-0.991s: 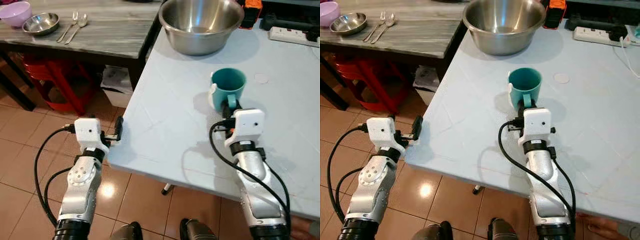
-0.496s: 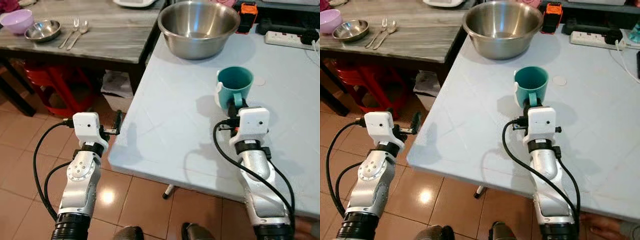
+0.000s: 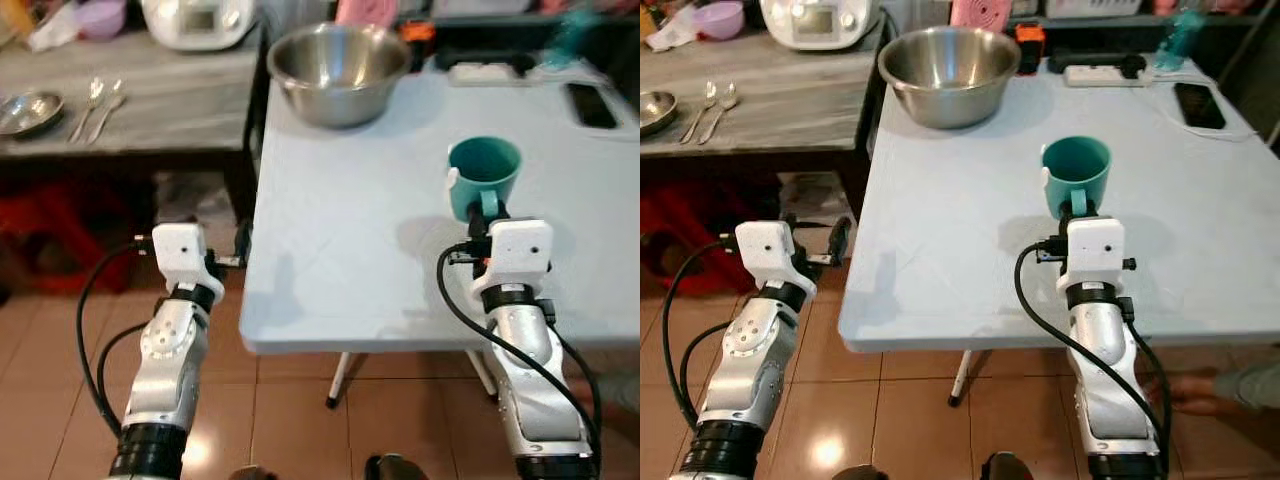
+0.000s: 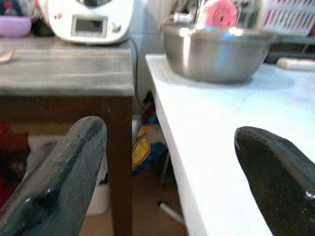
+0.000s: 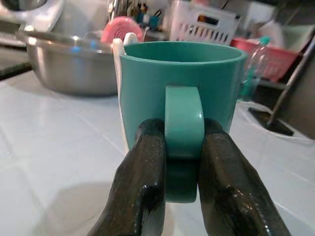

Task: Setting the table

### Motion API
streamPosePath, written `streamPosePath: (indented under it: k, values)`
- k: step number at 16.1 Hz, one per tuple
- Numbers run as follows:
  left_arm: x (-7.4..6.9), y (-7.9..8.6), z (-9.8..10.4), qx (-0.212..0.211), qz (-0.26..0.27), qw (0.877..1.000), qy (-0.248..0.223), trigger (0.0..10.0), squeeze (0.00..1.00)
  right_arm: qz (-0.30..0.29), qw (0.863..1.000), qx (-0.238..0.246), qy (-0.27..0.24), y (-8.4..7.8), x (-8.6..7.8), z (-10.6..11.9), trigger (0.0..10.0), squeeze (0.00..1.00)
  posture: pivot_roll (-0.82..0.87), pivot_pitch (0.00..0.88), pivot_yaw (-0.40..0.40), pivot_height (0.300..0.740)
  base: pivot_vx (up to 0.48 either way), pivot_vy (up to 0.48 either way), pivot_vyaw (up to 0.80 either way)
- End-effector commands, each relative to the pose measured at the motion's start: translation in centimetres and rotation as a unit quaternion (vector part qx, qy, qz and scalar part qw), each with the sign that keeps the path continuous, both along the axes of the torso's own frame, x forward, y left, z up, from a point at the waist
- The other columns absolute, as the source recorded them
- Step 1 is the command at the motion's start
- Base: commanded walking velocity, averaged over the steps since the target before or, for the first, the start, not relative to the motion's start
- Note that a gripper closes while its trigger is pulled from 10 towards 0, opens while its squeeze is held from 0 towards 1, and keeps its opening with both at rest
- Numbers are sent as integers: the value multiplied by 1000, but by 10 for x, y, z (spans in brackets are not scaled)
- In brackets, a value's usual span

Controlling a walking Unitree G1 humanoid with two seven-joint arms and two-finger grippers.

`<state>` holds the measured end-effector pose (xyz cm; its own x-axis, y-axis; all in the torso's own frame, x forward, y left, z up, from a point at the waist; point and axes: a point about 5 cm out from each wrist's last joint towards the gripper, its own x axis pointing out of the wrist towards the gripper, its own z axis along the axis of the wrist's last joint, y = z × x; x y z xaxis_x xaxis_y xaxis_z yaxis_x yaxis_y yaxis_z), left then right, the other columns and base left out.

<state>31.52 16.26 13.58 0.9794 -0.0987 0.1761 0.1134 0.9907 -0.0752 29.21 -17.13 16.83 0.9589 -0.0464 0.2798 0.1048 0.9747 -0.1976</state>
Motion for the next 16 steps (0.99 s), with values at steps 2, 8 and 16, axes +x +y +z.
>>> streamPosePath:
  k: [2, 8, 16]
  values:
    - [-1, 13, -1, 6, 17, 1000, 5, 10000, 0, 14, 1000, 7, -12, 12, 0, 5, 10000, 0, -139, 146, 66, 740, 0, 437, 0]
    - [0, 9, 0, 4, 11, 1000, 2, 10000, 0, 7, 1000, 3, -18, 11, 1, 7, 10000, 0, -139, 144, 69, 740, 0, 472, 0]
    - [1, 6, 1, 4, 9, 1000, 2, 10000, 0, 3, 1000, -2, -21, 11, 1, 7, 10000, 0, -139, 149, 69, 740, 0, 480, 0]
